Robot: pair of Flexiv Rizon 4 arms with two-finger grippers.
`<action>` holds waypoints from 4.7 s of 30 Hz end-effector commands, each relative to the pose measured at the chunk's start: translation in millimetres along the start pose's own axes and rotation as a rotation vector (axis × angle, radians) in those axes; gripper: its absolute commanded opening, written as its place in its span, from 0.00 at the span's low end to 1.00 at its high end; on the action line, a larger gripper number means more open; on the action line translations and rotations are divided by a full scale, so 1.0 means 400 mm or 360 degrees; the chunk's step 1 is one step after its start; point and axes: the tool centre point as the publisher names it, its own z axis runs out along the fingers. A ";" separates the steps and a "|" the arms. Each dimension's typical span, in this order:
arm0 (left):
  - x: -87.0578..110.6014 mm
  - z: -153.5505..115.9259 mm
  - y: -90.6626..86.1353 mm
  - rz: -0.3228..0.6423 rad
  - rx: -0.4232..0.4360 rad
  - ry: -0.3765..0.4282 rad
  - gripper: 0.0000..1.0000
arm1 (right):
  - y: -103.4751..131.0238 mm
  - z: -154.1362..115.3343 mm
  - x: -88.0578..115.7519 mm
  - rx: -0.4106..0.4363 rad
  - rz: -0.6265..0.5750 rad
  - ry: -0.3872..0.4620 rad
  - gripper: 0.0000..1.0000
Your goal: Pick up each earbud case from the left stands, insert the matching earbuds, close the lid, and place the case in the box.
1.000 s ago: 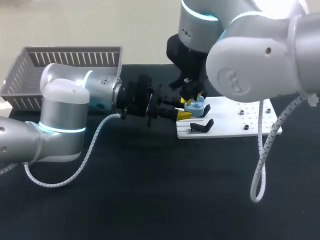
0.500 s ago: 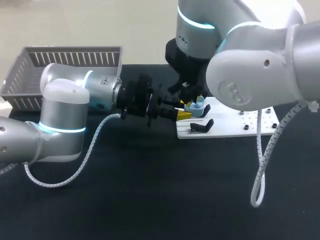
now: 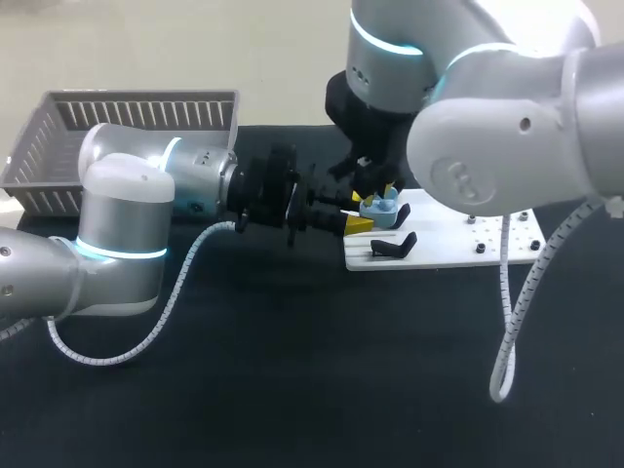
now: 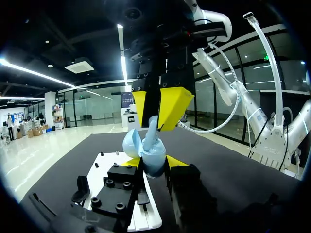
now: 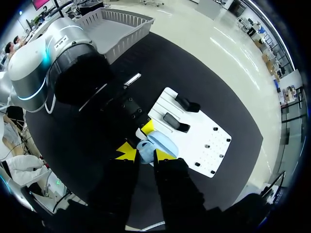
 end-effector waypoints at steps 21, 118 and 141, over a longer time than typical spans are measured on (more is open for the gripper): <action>0.001 0.000 -0.003 0.0005 -0.0008 -0.0003 0.00 | 0.009 0.017 0.009 -0.0010 -0.0003 0.0017 0.00; 0.001 0.000 -0.003 0.0005 -0.0008 -0.0003 0.00 | -0.173 -0.116 0.085 -0.0013 0.0430 -0.0319 1.00; -0.138 -0.393 -0.049 -0.0117 -0.0938 0.0095 0.00 | -0.135 -0.264 0.198 -0.0217 0.0307 -0.0660 1.00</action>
